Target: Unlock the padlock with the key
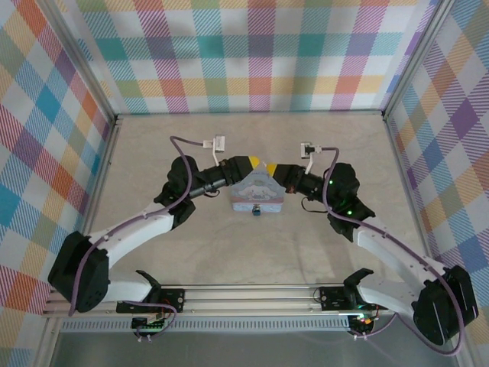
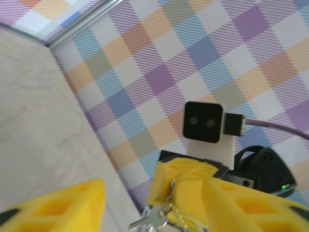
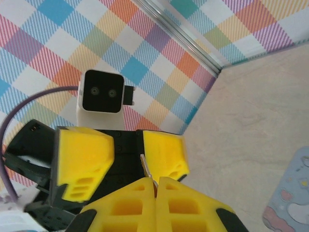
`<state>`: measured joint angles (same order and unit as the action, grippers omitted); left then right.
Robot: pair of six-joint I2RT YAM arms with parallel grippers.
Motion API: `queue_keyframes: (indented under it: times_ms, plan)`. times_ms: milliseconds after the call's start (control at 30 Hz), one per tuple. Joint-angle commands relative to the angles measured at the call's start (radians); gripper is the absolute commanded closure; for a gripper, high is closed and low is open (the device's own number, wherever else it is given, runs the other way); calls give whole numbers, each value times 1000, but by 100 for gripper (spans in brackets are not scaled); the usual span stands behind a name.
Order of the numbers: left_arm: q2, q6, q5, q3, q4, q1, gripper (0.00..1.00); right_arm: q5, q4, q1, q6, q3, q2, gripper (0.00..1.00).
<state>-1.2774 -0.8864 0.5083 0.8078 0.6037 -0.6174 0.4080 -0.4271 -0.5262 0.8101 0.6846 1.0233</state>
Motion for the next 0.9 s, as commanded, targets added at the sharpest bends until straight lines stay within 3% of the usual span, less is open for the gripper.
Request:
queue_keyframes:
  times_ms: [0, 67, 233, 567, 867]
  plan:
    - [91, 141, -103, 38, -308, 2, 28, -10, 154, 26, -109, 45, -62, 100]
    - [137, 197, -145, 34, -413, 2, 23, -22, 244, 51, -152, 59, -87, 100]
    - [153, 300, -117, 31, -614, -1, 23, -128, 458, 77, -289, 106, -96, 100]
    - [53, 269, -145, -163, -473, -111, 24, -315, 490, 88, -404, 119, 70, 100]
    - [-122, 280, -196, -189, -294, -114, 25, -342, 426, 98, -416, 166, 256, 100]
